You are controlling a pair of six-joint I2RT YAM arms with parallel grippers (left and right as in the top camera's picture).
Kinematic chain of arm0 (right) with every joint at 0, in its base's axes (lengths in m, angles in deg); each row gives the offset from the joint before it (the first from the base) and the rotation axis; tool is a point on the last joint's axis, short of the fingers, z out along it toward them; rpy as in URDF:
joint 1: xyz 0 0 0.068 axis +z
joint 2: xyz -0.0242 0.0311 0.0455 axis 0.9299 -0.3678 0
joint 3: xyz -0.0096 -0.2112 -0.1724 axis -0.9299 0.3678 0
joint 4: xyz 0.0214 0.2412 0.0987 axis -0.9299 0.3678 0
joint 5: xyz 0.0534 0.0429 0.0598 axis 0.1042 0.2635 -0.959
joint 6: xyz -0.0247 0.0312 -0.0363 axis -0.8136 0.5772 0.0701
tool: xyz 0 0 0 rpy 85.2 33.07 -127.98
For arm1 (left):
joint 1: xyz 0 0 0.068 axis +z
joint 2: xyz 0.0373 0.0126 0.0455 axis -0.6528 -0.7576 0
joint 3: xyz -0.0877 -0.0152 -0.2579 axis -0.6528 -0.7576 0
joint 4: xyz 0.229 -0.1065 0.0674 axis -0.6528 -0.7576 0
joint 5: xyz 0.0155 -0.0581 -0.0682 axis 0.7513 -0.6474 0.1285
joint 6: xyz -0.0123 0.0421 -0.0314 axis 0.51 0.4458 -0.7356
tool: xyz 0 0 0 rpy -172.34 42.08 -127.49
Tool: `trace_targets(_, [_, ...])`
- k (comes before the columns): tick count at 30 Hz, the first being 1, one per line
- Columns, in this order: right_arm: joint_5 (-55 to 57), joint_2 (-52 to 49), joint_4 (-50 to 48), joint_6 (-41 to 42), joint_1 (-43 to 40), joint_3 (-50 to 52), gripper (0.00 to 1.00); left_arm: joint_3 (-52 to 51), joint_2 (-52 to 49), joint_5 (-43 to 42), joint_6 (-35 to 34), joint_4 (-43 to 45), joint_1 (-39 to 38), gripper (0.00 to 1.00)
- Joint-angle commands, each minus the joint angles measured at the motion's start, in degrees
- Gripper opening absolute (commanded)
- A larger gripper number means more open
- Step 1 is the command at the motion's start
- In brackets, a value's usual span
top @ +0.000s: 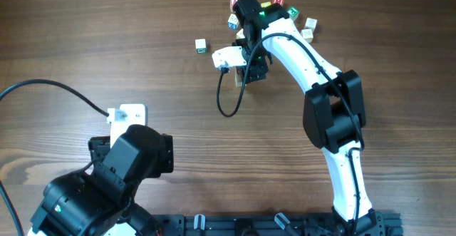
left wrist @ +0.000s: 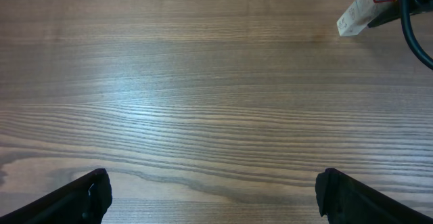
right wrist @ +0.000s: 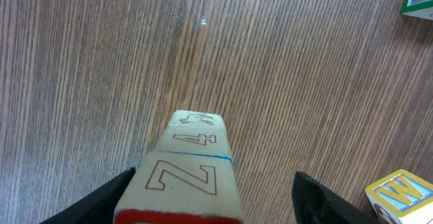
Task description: Form a tower
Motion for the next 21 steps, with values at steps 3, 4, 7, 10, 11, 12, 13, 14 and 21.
trace_targets(3, [-0.8, -1.4, 0.1, 0.5, 0.1, 0.3, 0.71, 0.1, 0.1, 0.1, 0.5, 0.1, 0.1, 1.0])
trace_targets(4, [-0.8, -1.4, 0.1, 0.5, 0.1, 0.3, 0.7, 0.1, 0.1, 0.1, 0.5, 0.1, 0.1, 1.0])
trace_targets(7, [-0.8, -1.4, 0.1, 0.4, 0.1, 0.3, 0.68, 0.1, 0.1, 0.1, 0.5, 0.1, 0.1, 1.0])
trace_targets(10, [-0.8, -1.4, 0.0, 0.4, 0.1, 0.3, 0.67, 0.1, 0.1, 0.1, 0.5, 0.1, 0.1, 1.0])
trace_targets(11, [-0.8, -1.4, 0.0, 0.5, 0.1, 0.3, 0.66, 0.1, 0.1, 0.1, 0.5, 0.1, 0.1, 1.0])
trace_targets(12, [-0.8, -1.4, 0.0, 0.5, 0.2, 0.3, 0.66, 0.1, 0.1, 0.1, 0.5, 0.1, 0.1, 1.0])
trace_targets(13, [-0.8, -1.4, 0.0, 0.5, 0.2, 0.3, 0.66, 0.1, 0.1, 0.1, 0.5, 0.1, 0.1, 1.0])
trace_targets(14, [-0.8, -1.4, 0.0, 0.5, 0.2, 0.3, 0.65, 0.1, 0.1, 0.1, 0.5, 0.1, 0.1, 1.0])
trace_targets(21, [-0.8, -1.4, -0.1, 0.5, 0.2, 0.3, 0.62, 0.1, 0.1, 0.1, 0.5, 0.1, 0.1, 1.0])
